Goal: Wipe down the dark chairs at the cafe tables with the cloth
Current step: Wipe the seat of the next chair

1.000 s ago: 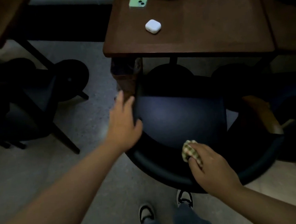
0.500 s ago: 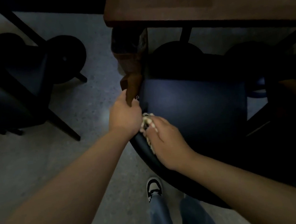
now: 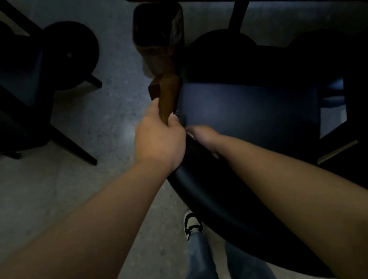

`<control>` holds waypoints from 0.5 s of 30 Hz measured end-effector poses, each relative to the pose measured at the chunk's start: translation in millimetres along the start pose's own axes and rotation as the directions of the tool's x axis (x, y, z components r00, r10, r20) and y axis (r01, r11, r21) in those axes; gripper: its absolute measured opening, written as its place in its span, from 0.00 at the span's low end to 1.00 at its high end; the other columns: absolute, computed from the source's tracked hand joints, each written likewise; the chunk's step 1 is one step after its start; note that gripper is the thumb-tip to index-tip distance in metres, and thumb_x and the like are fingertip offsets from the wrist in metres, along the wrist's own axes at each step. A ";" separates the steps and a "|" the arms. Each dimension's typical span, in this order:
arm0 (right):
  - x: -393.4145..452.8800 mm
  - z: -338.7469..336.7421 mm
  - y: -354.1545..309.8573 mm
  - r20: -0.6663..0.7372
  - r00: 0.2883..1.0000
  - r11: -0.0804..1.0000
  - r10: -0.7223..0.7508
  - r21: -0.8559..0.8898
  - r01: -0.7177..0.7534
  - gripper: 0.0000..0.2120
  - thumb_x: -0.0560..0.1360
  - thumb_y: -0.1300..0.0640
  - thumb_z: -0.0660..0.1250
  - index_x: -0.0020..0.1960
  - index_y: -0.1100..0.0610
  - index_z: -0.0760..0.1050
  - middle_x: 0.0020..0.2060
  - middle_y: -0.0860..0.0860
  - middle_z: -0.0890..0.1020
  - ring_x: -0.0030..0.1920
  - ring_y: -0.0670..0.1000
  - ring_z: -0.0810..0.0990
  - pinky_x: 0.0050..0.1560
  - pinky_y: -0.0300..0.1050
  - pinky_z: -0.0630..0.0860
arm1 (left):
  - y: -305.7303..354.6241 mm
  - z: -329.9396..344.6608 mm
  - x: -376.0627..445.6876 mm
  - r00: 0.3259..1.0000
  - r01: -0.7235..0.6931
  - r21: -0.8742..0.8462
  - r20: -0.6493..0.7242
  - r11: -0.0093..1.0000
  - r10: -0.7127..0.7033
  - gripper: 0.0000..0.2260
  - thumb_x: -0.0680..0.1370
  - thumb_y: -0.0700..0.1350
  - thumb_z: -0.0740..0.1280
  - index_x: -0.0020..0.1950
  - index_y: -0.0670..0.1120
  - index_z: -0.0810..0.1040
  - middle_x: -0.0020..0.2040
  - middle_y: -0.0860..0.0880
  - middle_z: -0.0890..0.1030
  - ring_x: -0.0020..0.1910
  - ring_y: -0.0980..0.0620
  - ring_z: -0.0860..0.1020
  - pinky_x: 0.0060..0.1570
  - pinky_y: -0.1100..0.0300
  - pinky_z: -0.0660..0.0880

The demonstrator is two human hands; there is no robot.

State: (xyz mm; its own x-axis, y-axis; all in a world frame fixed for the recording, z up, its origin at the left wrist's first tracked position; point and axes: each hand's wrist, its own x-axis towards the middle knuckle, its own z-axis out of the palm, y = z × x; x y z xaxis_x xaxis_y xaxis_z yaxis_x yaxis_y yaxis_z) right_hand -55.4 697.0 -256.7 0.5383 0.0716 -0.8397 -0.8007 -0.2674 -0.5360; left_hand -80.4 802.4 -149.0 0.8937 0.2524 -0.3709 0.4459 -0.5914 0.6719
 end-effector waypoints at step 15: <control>-158.5 -5.3 16.8 -0.066 0.796 0.773 -0.602 -0.299 0.560 0.21 0.70 0.58 0.56 0.61 0.55 0.77 0.46 0.49 0.79 0.42 0.47 0.78 0.46 0.33 0.71 | 2.2 0.5 -3.1 0.999 0.003 0.039 -0.037 0.999 -0.002 0.16 0.80 0.46 0.61 0.68 0.51 0.72 0.50 0.51 0.77 0.49 0.51 0.75 0.49 0.62 0.66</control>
State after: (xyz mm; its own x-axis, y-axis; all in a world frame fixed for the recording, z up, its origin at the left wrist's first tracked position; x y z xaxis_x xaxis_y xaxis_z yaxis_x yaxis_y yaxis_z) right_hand -152.8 676.0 -132.2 0.9275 0.1548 -0.3402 -0.2390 -0.4542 -0.8582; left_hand -82.2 800.0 -146.6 0.8941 0.2817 -0.3481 0.4465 -0.6197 0.6455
